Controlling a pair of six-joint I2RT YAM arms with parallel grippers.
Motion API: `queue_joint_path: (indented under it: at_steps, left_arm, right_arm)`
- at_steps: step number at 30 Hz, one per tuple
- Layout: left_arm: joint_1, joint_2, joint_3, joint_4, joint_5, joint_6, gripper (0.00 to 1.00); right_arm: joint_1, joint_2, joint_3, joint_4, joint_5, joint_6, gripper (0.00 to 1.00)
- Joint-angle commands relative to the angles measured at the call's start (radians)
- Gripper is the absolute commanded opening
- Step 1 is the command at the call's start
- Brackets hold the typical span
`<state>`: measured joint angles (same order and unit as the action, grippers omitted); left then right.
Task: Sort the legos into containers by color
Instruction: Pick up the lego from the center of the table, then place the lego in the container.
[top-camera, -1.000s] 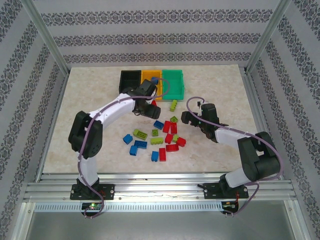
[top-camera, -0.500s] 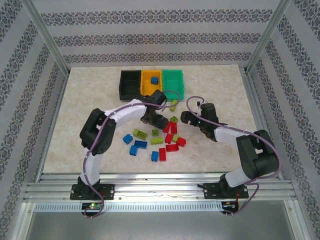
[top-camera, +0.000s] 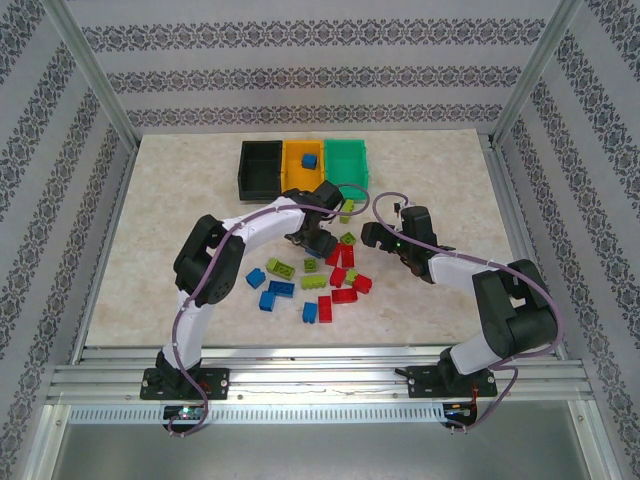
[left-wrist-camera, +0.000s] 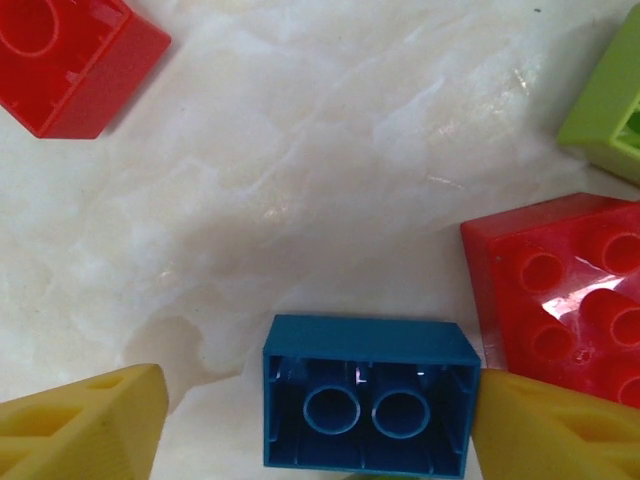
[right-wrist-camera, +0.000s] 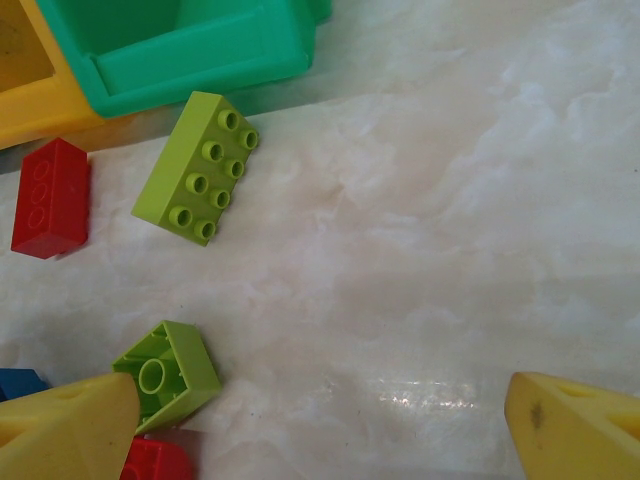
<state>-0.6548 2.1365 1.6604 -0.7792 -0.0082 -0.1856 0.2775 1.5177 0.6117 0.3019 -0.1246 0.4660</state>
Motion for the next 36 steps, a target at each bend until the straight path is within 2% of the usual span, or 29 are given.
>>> queue_joint_path:
  at_steps: [1,8,10,15,24,28,33,34,36]
  left_arm:
    - [-0.009,0.028,0.015,-0.045,0.001,0.011,0.76]
    - [-0.009,0.062,0.019,-0.058,-0.012,0.015,0.73]
    - [-0.009,0.072,0.023,-0.071,-0.024,0.016,0.65]
    - [-0.009,0.035,0.004,-0.038,-0.008,0.011,0.53]
    - [0.017,-0.055,0.054,-0.014,-0.005,0.015,0.49]
    - [0.077,-0.022,0.19,-0.048,0.011,0.02,0.49]
    - [0.147,0.075,0.469,-0.112,0.018,0.027,0.5]
    - [0.157,0.107,0.546,-0.127,0.01,0.034,0.51]
    - [0.175,0.172,0.676,-0.165,-0.027,0.047,0.6]
  right_arm:
    - [0.006,0.004,0.023,-0.004,-0.013,0.008,0.94]
    - [0.006,0.005,0.023,-0.006,-0.013,0.008,0.94]
    - [0.005,0.004,0.022,-0.005,-0.011,0.007,0.94]
    - [0.006,0.006,0.023,-0.003,-0.012,0.007,0.94]
    - [0.005,0.013,0.028,-0.001,-0.014,0.01,0.94]
    - [0.005,0.015,0.03,-0.001,-0.015,0.01,0.94]
    - [0.005,0.014,0.026,-0.002,-0.01,0.01,0.94]
    - [0.005,0.015,0.028,-0.001,-0.01,0.01,0.94]
    - [0.005,0.015,0.028,-0.003,-0.013,0.01,0.94]
